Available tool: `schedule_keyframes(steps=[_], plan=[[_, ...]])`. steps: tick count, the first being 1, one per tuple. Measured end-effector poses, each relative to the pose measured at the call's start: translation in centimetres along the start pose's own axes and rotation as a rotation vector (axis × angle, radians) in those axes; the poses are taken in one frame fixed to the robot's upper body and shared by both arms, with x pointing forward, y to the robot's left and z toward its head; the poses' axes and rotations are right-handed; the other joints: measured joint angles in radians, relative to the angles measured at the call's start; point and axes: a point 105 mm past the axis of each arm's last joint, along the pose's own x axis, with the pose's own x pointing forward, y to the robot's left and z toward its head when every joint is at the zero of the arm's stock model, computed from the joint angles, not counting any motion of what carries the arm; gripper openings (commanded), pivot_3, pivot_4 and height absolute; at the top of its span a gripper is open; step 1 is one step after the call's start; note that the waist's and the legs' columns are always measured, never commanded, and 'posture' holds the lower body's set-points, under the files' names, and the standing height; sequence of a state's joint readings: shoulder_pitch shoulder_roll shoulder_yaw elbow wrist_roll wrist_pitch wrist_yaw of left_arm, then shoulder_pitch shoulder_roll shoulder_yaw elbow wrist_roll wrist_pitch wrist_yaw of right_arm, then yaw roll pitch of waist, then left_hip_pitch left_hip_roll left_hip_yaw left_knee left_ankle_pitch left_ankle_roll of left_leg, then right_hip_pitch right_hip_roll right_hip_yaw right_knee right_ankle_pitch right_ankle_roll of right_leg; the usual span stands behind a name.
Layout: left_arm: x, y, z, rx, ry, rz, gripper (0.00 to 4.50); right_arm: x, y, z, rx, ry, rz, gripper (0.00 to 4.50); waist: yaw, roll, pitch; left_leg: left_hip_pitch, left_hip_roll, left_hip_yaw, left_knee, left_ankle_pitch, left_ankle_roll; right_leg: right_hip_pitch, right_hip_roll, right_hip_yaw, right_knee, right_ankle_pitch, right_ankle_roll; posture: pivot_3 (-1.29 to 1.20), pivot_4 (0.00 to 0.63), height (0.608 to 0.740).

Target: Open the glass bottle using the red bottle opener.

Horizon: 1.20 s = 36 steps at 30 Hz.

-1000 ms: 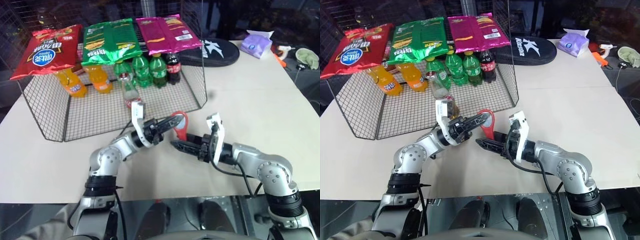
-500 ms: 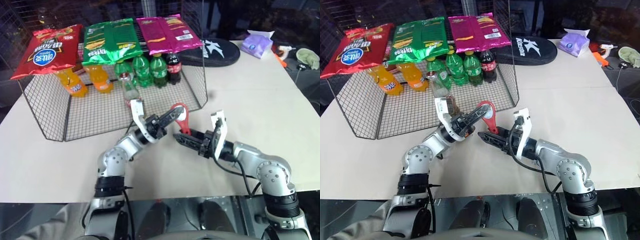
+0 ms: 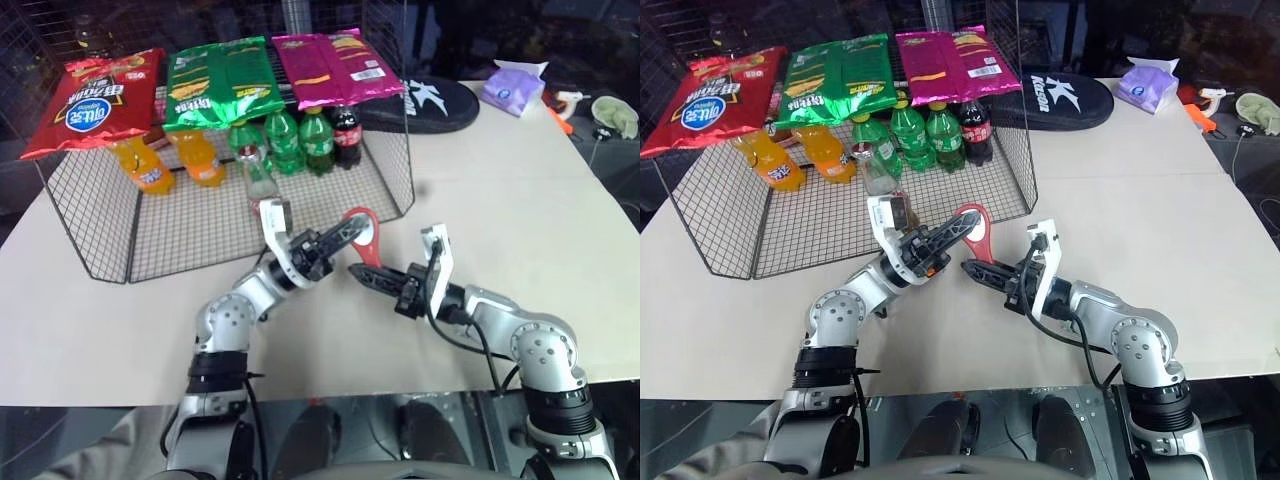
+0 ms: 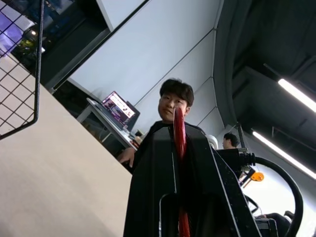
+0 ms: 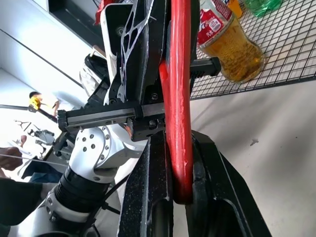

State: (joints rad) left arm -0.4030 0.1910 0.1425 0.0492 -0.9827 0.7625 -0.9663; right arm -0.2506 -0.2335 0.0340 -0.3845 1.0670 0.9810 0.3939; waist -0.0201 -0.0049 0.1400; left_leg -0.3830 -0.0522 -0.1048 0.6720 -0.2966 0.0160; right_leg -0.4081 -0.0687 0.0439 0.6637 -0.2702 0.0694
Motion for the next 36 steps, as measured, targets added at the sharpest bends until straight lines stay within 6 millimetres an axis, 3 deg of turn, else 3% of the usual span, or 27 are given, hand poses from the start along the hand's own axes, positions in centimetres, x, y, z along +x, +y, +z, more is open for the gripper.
schedule_keyframes(steps=[6, 11, 36], plan=[[-0.1, 0.1, -0.2, -0.009, 0.027, -0.014, 0.0, -0.2, -0.1, -0.2, -0.01, 0.018, 0.0, 0.04, 0.0, 0.0, 0.0, 0.0, 0.0, 0.0, 0.0, 0.0, 0.0, 0.0, 0.0, 0.0, 0.0, 0.0, 0.0, 0.0, 0.15, 0.74], [-0.3, 0.5, -0.5, 0.005, 0.062, 0.019, 0.0, -0.6, -0.4, -0.1, -0.03, 0.032, -0.018, 2.24, 0.0, 0.0, 0.0, 0.0, 0.0, 0.0, 0.0, 0.0, 0.0, 0.0, 0.0, 0.0, 0.0, 0.0, 0.0, 0.0, 0.15, 0.74], [-0.4, 1.1, -0.5, 0.008, 0.073, 0.045, 0.0, -0.8, -0.8, -0.3, -0.037, 0.039, -0.037, 2.24, -0.001, 0.0, 0.0, 0.0, 0.0, 0.0, 0.0, 0.0, 0.0, 0.0, 0.0, 0.0, 0.0, 0.0, 0.0, 0.0, 0.15, 0.74]])
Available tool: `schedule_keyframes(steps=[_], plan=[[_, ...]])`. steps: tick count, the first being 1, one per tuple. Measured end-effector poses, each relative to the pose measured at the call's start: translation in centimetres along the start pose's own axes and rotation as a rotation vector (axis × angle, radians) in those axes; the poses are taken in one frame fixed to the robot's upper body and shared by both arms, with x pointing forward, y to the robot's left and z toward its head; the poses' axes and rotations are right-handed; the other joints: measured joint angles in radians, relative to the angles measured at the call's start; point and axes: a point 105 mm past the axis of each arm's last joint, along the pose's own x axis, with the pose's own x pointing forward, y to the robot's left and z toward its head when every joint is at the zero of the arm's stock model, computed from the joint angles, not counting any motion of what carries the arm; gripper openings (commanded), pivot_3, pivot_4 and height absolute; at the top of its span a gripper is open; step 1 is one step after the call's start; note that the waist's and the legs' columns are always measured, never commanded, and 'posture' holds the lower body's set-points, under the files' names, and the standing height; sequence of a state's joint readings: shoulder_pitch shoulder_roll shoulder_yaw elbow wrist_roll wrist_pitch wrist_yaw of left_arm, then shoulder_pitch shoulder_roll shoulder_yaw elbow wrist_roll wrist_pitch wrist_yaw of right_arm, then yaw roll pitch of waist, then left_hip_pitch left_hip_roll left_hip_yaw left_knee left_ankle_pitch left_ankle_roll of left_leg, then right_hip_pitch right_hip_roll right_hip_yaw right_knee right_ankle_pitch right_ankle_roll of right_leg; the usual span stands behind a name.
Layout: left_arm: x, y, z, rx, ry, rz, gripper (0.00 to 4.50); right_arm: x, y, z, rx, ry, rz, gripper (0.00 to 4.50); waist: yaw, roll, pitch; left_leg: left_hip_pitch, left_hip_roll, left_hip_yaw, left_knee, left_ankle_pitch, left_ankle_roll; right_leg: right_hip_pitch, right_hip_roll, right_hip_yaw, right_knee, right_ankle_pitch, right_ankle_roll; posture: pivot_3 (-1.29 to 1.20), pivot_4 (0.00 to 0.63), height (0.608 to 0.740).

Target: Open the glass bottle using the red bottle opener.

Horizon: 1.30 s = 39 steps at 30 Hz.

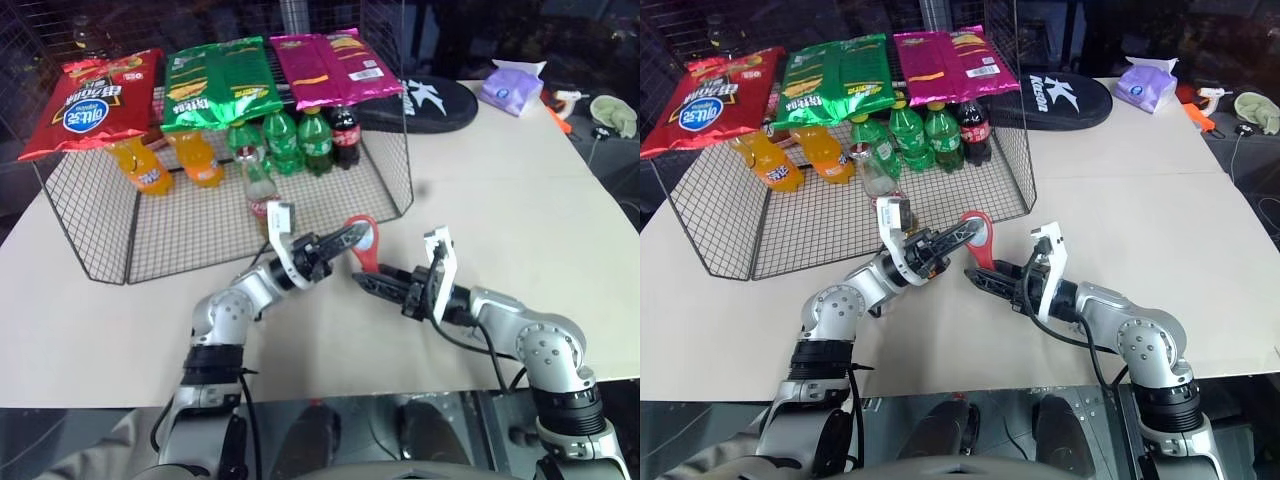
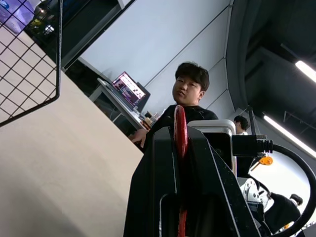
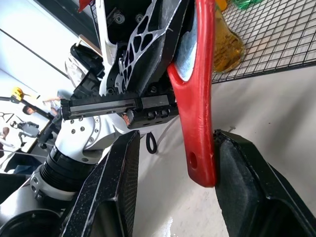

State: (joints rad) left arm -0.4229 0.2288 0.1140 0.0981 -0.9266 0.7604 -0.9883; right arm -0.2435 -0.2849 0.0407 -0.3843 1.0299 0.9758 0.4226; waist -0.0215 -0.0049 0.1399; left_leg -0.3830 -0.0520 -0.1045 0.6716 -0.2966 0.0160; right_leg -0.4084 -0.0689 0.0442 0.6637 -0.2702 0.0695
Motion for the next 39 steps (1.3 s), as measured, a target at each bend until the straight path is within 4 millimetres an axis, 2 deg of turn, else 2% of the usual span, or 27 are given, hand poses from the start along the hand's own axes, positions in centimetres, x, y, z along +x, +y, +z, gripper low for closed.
schedule_keyframes(steps=[3, 6, 7, 17, 18, 20, 21, 27, 29, 33, 37, 39], plan=[[0.0, 0.0, 0.0, 0.0, 0.0, -0.002, 0.0, 0.0, -0.1, 0.0, -0.002, 0.0, -0.007, 1.45, 0.0, 0.0, 0.0, 0.0, 0.0, 0.0, 0.0, 0.0, 0.0, 0.0, 0.0, 0.0, 0.0, 0.0, 0.0, 0.0, 0.15, 0.74], [0.1, 0.0, -0.1, -0.003, 0.0, -0.007, 0.0, -0.1, -0.5, -0.1, -0.006, 0.005, -0.028, 0.2, 0.001, 0.0, 0.0, 0.0, 0.0, 0.0, 0.0, 0.0, 0.0, 0.0, 0.0, 0.0, 0.0, 0.0, 0.0, 0.0, 0.15, 0.74], [0.0, -0.1, 0.0, -0.008, -0.01, -0.017, 0.0, 0.0, -0.2, 0.0, -0.001, 0.0, -0.007, 0.09, 0.0, 0.0, 0.0, 0.0, 0.0, 0.0, 0.0, 0.0, 0.0, 0.0, 0.0, 0.0, 0.0, 0.0, 0.0, 0.0, 0.15, 0.74], [0.0, -0.2, 0.0, -0.036, 0.001, -0.025, 0.0, 0.1, -0.1, 0.0, 0.006, -0.007, 0.0, 0.09, 0.0, 0.0, 0.0, 0.0, 0.0, 0.0, 0.0, 0.0, 0.0, 0.0, 0.0, 0.0, 0.0, 0.0, 0.0, 0.0, 0.15, 0.74], [-0.1, -0.2, -0.1, -0.035, 0.008, -0.024, 0.77, 0.2, -0.1, -0.1, 0.01, -0.008, 0.002, 0.0, 0.0, 0.0, 0.0, 0.0, 0.0, 0.0, 0.0, 0.0, 0.0, 0.0, 0.0, 0.0, 0.0, 0.0, 0.0, 0.0, 0.15, 0.74], [-0.1, 0.0, -0.2, -0.029, 0.02, -0.007, 1.06, 0.2, -0.2, -0.1, 0.005, -0.008, -0.013, 0.0, 0.001, 0.0, 0.0, 0.0, 0.0, 0.0, 0.0, 0.0, 0.0, 0.0, 0.0, 0.0, 0.0, 0.0, 0.0, 0.0, 0.15, 0.74], [0.1, 0.1, -0.5, -0.034, 0.03, -0.002, 1.61, 0.1, -0.5, 0.0, 0.001, -0.01, -0.026, 0.0, 0.001, 0.0, 0.0, 0.0, 0.0, 0.0, 0.0, 0.0, 0.0, 0.0, 0.0, 0.0, 0.0, 0.0, 0.0, 0.0, 0.15, 0.74], [-0.8, -0.5, -0.9, -0.08, 0.111, 0.009, 1.61, -0.2, -0.9, 0.4, -0.018, -0.032, -0.052, 0.0, -0.01, 0.0, 0.0, 0.0, 0.0, 0.0, 0.0, 0.0, 0.0, 0.0, 0.0, 0.0, 0.0, 0.0, 0.0, 0.0, 0.15, 0.74], [-1.5, -0.8, -1.0, -0.068, 0.14, 0.031, 1.61, -0.8, -1.2, 0.6, -0.018, -0.06, -0.069, 0.0, -0.013, 0.0, 0.0, 0.0, 0.0, 0.0, -0.001, 0.0, 0.0, 0.0, 0.0, 0.0, 0.0, 0.0, 0.0, 0.0, 0.15, 0.74], [-3.2, -2.5, -0.5, 0.023, 0.186, 0.055, 1.61, -5.3, -5.4, 0.7, -0.009, -0.11, -0.313, 0.0, -0.009, 0.0, 0.0, -0.001, 0.0, 0.0, -0.001, 0.0, 0.0, 0.0, -0.001, 0.0, -0.001, 0.0, 0.0, 0.0, 0.15, 0.74], [-4.8, -3.5, -1.0, 0.108, 0.206, 0.123, 1.61, -7.8, -6.7, 0.9, -0.018, -0.132, -0.404, 0.0, -0.016, 0.001, 0.0, 0.0, 0.001, 0.001, -0.002, 0.0, 0.0, -0.001, -0.001, 0.002, 0.0, 0.0, 0.0, 0.0, 0.15, 0.74], [-6.3, -3.7, -1.8, 0.164, 0.224, 0.197, 2.1, -9.7, -7.7, 1.3, -0.028, -0.145, -0.475, 0.0, -0.017, 0.001, 0.001, 0.001, 0.001, 0.004, -0.003, 0.0, 0.0, -0.001, -0.002, 0.004, -0.001, 0.0, 0.0, 0.0, 0.15, 0.74]])
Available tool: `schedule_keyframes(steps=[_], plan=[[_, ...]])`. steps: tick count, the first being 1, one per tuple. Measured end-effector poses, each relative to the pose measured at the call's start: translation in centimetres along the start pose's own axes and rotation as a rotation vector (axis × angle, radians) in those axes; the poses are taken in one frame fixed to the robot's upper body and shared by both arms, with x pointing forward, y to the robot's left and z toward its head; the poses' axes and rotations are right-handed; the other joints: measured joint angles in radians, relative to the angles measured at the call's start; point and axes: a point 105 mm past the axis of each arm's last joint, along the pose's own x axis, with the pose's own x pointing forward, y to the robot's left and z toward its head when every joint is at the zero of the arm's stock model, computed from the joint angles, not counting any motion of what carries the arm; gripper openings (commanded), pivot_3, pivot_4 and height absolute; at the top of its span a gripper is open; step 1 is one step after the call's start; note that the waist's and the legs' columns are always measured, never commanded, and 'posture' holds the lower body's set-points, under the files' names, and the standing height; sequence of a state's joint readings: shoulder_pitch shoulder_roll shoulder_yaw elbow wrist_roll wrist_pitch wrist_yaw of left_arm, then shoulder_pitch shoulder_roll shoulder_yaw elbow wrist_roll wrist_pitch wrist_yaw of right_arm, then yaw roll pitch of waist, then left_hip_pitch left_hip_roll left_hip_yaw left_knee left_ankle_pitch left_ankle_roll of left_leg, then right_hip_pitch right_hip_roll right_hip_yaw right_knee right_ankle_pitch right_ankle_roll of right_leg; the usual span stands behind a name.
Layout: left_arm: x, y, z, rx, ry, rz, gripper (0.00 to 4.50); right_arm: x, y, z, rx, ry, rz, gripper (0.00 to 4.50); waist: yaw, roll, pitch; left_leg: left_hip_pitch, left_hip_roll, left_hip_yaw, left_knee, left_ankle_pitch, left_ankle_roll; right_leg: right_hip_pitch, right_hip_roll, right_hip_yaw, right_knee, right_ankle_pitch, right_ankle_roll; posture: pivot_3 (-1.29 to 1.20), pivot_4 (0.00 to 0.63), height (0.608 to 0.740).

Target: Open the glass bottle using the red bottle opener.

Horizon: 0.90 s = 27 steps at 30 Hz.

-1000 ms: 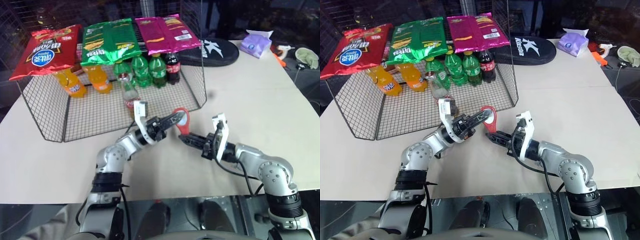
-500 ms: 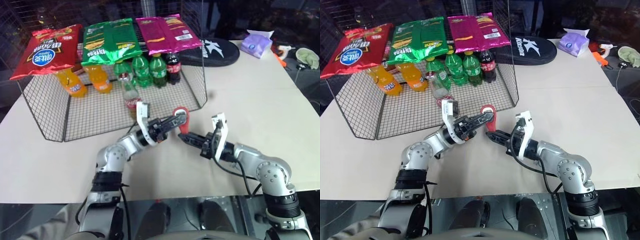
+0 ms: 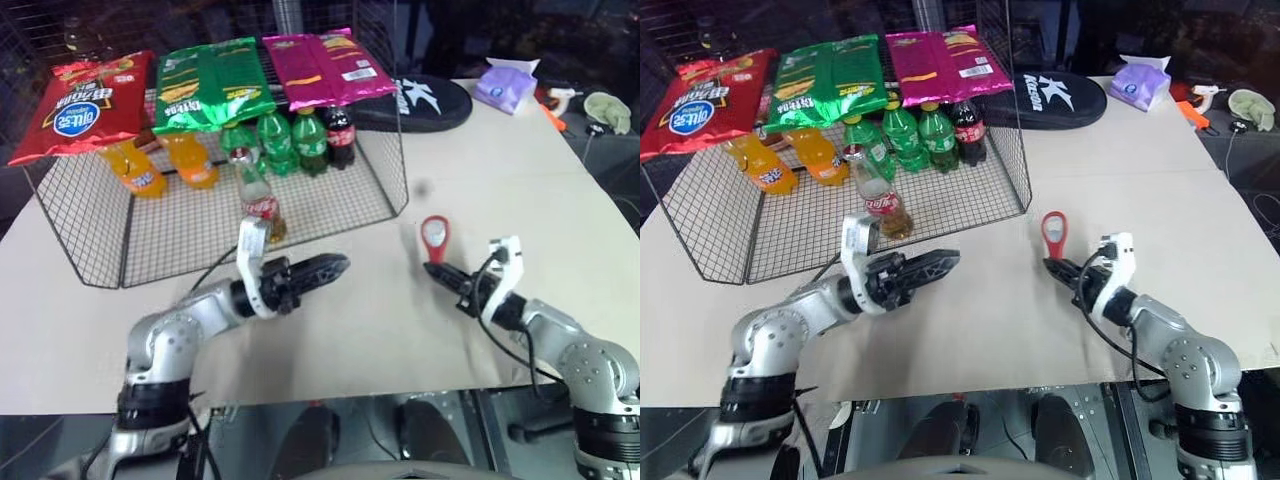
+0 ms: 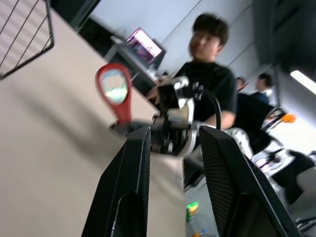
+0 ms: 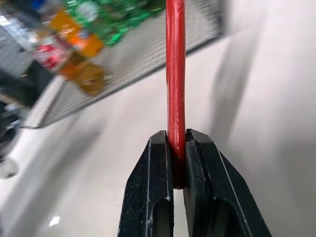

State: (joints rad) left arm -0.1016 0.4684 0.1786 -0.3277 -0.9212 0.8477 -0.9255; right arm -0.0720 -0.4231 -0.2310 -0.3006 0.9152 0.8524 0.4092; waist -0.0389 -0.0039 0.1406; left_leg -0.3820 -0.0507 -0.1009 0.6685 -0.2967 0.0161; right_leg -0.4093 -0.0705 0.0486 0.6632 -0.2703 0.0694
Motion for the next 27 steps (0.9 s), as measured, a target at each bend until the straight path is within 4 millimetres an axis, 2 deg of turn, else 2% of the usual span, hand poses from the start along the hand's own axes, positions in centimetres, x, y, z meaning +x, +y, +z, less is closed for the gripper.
schedule_keyframes(steps=[2, 3, 5, 6, 8, 10, 11, 13, 15, 20, 27], plan=[[-1.4, 0.4, -0.8, 0.098, 0.015, 0.127, 2.84, -1.0, -1.6, 0.9, -0.014, -0.018, -0.065, 0.0, 0.004, 0.0, 0.0, 0.0, 0.0, 0.0, 0.0, 0.0, 0.0, 0.0, 0.0, 0.0, 0.0, 0.0, 0.0, 0.0, 0.15, 0.74], [-2.0, 0.2, -1.1, 0.166, 0.02, 0.186, 3.48, -1.3, -2.1, 1.4, -0.021, -0.033, -0.079, 0.0, 0.005, 0.0, 0.0, 0.0, 0.0, 0.0, 0.0, 0.0, 0.0, 0.0, 0.0, 0.0, 0.0, 0.0, 0.0, 0.0, 0.15, 0.74], [-2.4, 0.1, -1.2, 0.248, 0.007, 0.252, 4.33, -1.5, -2.4, 2.0, -0.028, -0.058, -0.09, 0.0, 0.009, 0.0, 0.0, 0.0, 0.001, 0.001, 0.0, 0.0, 0.0, 0.0, -0.001, 0.001, 0.0, 0.0, 0.0, 0.0, 0.15, 0.74], [-2.7, 0.2, -1.1, 0.322, -0.021, 0.319, 4.45, -1.5, -2.5, 2.5, -0.032, -0.078, -0.09, 0.0, 0.011, 0.0, 0.0, 0.001, 0.0, 0.001, 0.0, 0.0, 0.0, 0.001, -0.001, 0.001, 0.0, 0.0, 0.0, 0.0, 0.15, 0.74], [-3.3, 0.8, -0.7, 0.42, -0.061, 0.428, 4.45, -1.9, -2.7, 3.2, -0.041, -0.111, -0.098, 0.0, 0.023, 0.0, 0.0, 0.0, 0.001, 0.001, 0.0, 0.0, 0.0, 0.001, -0.001, 0.0, -0.001, 0.0, 0.0, 0.0, 0.15, 0.74], [-4.0, 2.0, 0.4, 0.523, -0.125, 0.562, 4.45, -2.1, -2.7, 3.5, -0.057, -0.13, -0.095, 0.0, 0.034, 0.0, 0.0, 0.0, 0.0, 0.0, 0.0, 0.0, 0.0, 0.001, 0.0, -0.001, 0.0, 0.0, 0.0, 0.0, 0.15, 0.74], [-4.6, 3.0, 1.5, 0.576, -0.173, 0.643, 4.45, -2.3, -2.5, 3.3, -0.086, -0.124, -0.092, 0.0, 0.046, 0.0, 0.0, 0.0, 0.0, 0.0, 0.0, 0.0, 0.0, 0.001, 0.0, -0.002, 0.0, 0.0, 0.0, 0.0, 0.15, 0.74], [-5.1, 3.9, 2.8, 0.631, -0.208, 0.708, 4.45, -2.6, -2.3, 2.9, -0.12, -0.107, -0.084, 0.0, 0.052, 0.0, 0.0, -0.001, 0.0, 0.0, 0.001, 0.0, 0.0, 0.001, 0.0, -0.002, 0.0, 0.0, 0.0, 0.0, 0.15, 0.74], [-5.6, 5.0, 4.9, 0.686, -0.27, 0.768, 4.45, -2.7, -1.7, 2.0, -0.18, -0.06, -0.058, 0.0, 0.053, -0.001, 0.0, -0.001, -0.001, 0.0, 0.001, 0.0, 0.0, 0.001, 0.001, -0.002, -0.001, 0.0, 0.0, 0.0, 0.15, 0.74], [-5.1, 6.9, 7.1, 0.737, -0.309, 0.789, 4.45, -2.4, -1.3, 1.3, -0.249, -0.026, -0.039, 0.0, 0.046, -0.001, 0.0, 0.0, -0.001, 0.001, 0.002, 0.0, 0.0, 0.001, 0.002, -0.002, 0.0, 0.0, 0.0, 0.0, 0.15, 0.74], [-3.2, 9.7, 7.3, 0.72, -0.267, 0.75, 4.45, -1.9, -0.9, 1.4, -0.256, -0.042, -0.037, 0.0, 0.048, -0.001, 0.0, -0.001, -0.001, 0.0, 0.002, 0.0, 0.0, 0.001, 0.002, -0.002, 0.0, 0.0, 0.0, 0.0, 0.15, 0.74]])
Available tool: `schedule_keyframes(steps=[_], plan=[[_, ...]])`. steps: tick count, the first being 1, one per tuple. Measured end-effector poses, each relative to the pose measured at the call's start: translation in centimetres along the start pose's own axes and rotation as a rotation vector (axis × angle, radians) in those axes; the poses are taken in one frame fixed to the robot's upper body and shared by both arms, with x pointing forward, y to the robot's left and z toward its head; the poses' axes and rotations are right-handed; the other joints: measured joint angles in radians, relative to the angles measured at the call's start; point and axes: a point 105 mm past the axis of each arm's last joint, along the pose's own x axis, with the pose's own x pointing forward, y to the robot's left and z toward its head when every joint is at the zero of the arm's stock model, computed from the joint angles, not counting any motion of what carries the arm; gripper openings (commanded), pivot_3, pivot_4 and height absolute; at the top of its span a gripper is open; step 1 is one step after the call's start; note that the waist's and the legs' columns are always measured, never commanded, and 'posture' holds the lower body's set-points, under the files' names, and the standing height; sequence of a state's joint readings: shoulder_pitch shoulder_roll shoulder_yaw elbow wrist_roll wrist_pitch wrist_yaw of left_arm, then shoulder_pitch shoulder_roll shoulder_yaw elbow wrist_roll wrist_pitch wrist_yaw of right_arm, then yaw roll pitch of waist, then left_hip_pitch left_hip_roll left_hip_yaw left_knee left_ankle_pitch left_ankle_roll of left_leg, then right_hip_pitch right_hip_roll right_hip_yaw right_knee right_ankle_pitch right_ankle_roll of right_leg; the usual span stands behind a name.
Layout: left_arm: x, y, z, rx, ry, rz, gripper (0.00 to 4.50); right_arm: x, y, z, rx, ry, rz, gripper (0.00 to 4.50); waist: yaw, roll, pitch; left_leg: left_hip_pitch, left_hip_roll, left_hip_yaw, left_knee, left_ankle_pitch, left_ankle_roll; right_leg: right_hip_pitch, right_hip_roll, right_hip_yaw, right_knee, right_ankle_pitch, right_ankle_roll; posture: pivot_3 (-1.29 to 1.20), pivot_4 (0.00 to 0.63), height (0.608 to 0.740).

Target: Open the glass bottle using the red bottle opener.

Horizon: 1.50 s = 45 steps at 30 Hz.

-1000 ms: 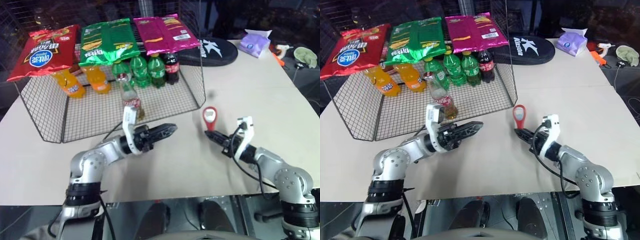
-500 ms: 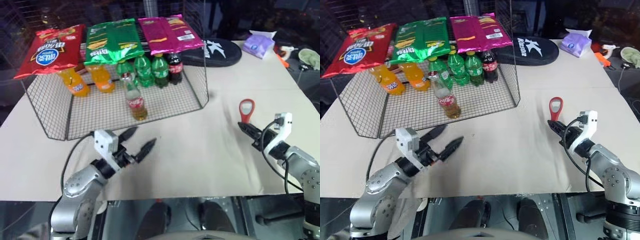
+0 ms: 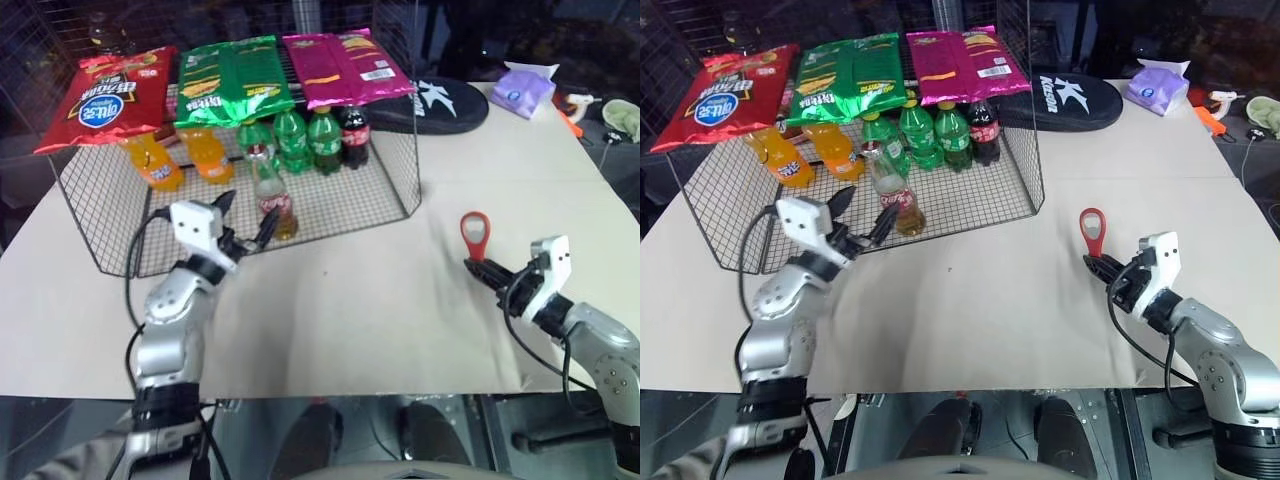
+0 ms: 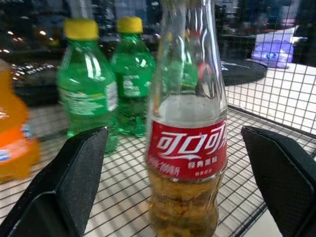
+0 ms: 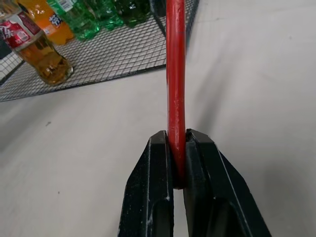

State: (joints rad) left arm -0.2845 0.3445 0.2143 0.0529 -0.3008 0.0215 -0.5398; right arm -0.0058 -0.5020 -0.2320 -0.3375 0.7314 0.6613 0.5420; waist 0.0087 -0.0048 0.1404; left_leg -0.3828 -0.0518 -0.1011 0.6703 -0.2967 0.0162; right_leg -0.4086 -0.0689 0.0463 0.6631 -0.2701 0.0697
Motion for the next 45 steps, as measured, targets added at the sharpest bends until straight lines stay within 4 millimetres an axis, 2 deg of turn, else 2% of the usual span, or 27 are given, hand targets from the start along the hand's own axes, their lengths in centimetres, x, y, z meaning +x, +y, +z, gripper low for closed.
schedule_keyframes(steps=[7, 11, 14, 15, 16, 17, 26, 30, 33, 36, 37, 40, 43, 45], plan=[[2.0, -1.2, -0.4, 0.009, -0.008, -0.073, 4.45, -0.4, 0.3, -0.3, 0.0, 0.0, -0.016, 0.0, 0.0, 0.0, 0.0, 0.0, 0.0, 0.0, 0.0, 0.0, 0.0, 0.0, 0.0, 0.0, 0.0, 0.0, 0.0, 0.0, 0.15, 0.74], [2.9, -1.1, 0.0, 0.017, -0.027, -0.077, 4.45, -0.6, 0.3, -0.8, 0.008, 0.008, -0.029, 0.0, -0.001, 0.0, 0.0, 0.0, 0.0, 0.0, 0.0, 0.0, 0.0, 0.0, 0.0, 0.0, 0.0, 0.0, 0.0, 0.0, 0.15, 0.74], [3.5, -0.9, 0.1, 0.022, -0.034, -0.068, 3.68, -0.7, 0.2, -0.9, 0.004, 0.011, -0.037, 0.0, -0.004, 0.0, 0.0, 0.0, 0.0, 0.0, 0.0, 0.0, 0.0, 0.0, 0.0, 0.0, 0.0, 0.0, 0.0, 0.0, 0.15, 0.74], [3.7, -0.8, 0.1, 0.017, -0.033, -0.059, 3.18, -0.7, 0.2, -0.9, 0.001, 0.011, -0.039, 0.0, -0.005, 0.0, 0.0, 0.0, 0.0, 0.0, 0.0, 0.0, 0.0, 0.0, 0.0, 0.0, 0.001, 0.0, 0.0, 0.0, 0.15, 0.74], [3.9, -0.7, 0.2, 0.016, -0.033, -0.054, 2.95, -0.7, 0.2, -0.9, 0.0, 0.01, -0.039, 0.0, -0.006, 0.0, 0.0, 0.0, 0.0, 0.0, 0.0, 0.0, 0.0, 0.0, 0.0, 0.0, 0.001, 0.0, 0.0, 0.0, 0.15, 0.74], [3.9, -0.7, 0.2, 0.014, -0.032, -0.052, 2.48, -0.7, 0.2, -0.9, 0.0, 0.01, -0.039, 0.0, -0.008, 0.0, 0.0, 0.0, 0.0, 0.0, 0.0, 0.0, 0.0, 0.0, 0.0, 0.0, 0.001, 0.0, 0.0, 0.0, 0.15, 0.74], [4.0, -1.3, 0.4, -0.002, -0.036, -0.084, 2.5, -0.6, 0.1, -0.7, -0.011, 0.007, -0.041, 0.0, -0.009, 0.0, 0.0, 0.0, 0.0, -0.001, 0.001, 0.0, 0.0, 0.0, 0.0, -0.001, 0.001, 0.0, 0.0, 0.0, 0.15, 0.74], [4.3, -3.9, 1.0, -0.057, -0.045, -0.197, 2.5, -0.3, 0.1, -0.3, -0.021, -0.003, -0.038, 0.0, -0.012, -0.001, 0.001, -0.001, -0.001, -0.001, 0.002, 0.0, 0.0, 0.0, 0.0, -0.001, 0.001, 0.0, 0.0, 0.0, 0.15, 0.74], [4.4, -6.2, 2.6, -0.075, -0.08, -0.316, 2.5, -0.1, 0.0, 0.0, -0.032, -0.009, -0.039, 0.0, -0.018, -0.002, 0.001, -0.001, 0.0, -0.001, 0.001, 0.0, 0.0, -0.001, 0.0, -0.001, 0.001, 0.0, 0.0, 0.0, 0.15, 0.74], [3.4, -9.3, 3.7, -0.103, -0.089, -0.474, 2.5, 0.0, -0.3, -0.1, -0.031, -0.005, -0.046, 0.0, -0.025, -0.001, 0.001, -0.001, 0.0, -0.001, 0.001, 0.0, 0.0, -0.001, 0.0, 0.0, 0.001, 0.0, 0.0, 0.0, 0.15, 0.74], [3.0, -10.2, 3.4, -0.109, -0.072, -0.517, 2.5, 0.0, -0.4, -0.2, -0.028, -0.001, -0.051, 0.0, -0.026, -0.001, 0.001, -0.001, 0.0, 0.0, 0.001, 0.0, 0.0, -0.001, 0.0, 0.0, 0.001, 0.0, 0.0, 0.0, 0.15, 0.74], [2.2, -11.2, 2.1, -0.13, -0.018, -0.562, 2.5, 0.0, -0.4, -0.2, -0.03, 0.0, -0.051, 0.0, -0.026, -0.001, 0.001, 0.0, 0.001, 0.0, 0.001, 0.0, 0.0, -0.001, 0.001, 0.0, 0.002, 0.0, 0.0, 0.0, 0.15, 0.74], [1.3, -11.6, 0.8, -0.152, 0.033, -0.593, 2.5, 0.0, -0.4, -0.3, -0.028, -0.002, -0.052, 0.0, -0.024, -0.001, 0.001, 0.0, 0.001, 0.0, 0.001, 0.0, 0.0, -0.001, 0.001, 0.0, 0.002, 0.0, 0.0, 0.0, 0.15, 0.74], [1.0, -11.7, 0.8, -0.138, 0.037, -0.619, 2.5, 0.1, -0.4, -0.3, -0.025, -0.004, -0.053, 0.0, -0.023, -0.001, 0.001, 0.0, 0.0, 0.0, 0.001, 0.0, 0.0, 0.0, 0.001, 0.0, 0.002, 0.0, 0.0, 0.0, 0.15, 0.74]])
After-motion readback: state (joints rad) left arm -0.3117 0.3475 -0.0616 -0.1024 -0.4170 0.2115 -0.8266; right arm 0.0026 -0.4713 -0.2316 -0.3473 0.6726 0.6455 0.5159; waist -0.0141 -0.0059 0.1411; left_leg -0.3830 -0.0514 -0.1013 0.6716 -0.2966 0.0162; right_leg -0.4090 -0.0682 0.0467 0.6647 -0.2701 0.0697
